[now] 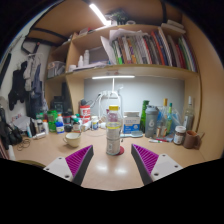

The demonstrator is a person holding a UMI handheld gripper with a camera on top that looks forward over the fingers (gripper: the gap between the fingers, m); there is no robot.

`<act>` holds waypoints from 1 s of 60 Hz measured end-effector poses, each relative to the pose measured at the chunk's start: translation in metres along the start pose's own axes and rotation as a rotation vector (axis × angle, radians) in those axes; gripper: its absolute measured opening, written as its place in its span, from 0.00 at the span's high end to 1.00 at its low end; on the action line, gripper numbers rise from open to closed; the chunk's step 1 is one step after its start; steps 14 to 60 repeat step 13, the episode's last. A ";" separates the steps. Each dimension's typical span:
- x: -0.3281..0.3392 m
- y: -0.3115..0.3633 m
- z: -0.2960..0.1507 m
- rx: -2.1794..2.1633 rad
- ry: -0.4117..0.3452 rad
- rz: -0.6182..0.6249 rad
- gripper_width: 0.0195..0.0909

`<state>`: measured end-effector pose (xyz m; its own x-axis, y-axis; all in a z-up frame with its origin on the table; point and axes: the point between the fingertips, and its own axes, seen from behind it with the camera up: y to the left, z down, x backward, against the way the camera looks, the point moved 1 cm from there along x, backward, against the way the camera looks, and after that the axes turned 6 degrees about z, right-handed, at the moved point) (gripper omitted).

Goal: Pour water

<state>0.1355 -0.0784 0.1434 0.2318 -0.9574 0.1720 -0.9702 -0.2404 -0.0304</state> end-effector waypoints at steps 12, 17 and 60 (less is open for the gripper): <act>0.092 -0.010 -0.014 -0.060 -0.043 -0.029 0.09; 0.098 -0.011 -0.014 -0.061 -0.047 -0.030 0.08; 0.098 -0.011 -0.014 -0.061 -0.047 -0.030 0.08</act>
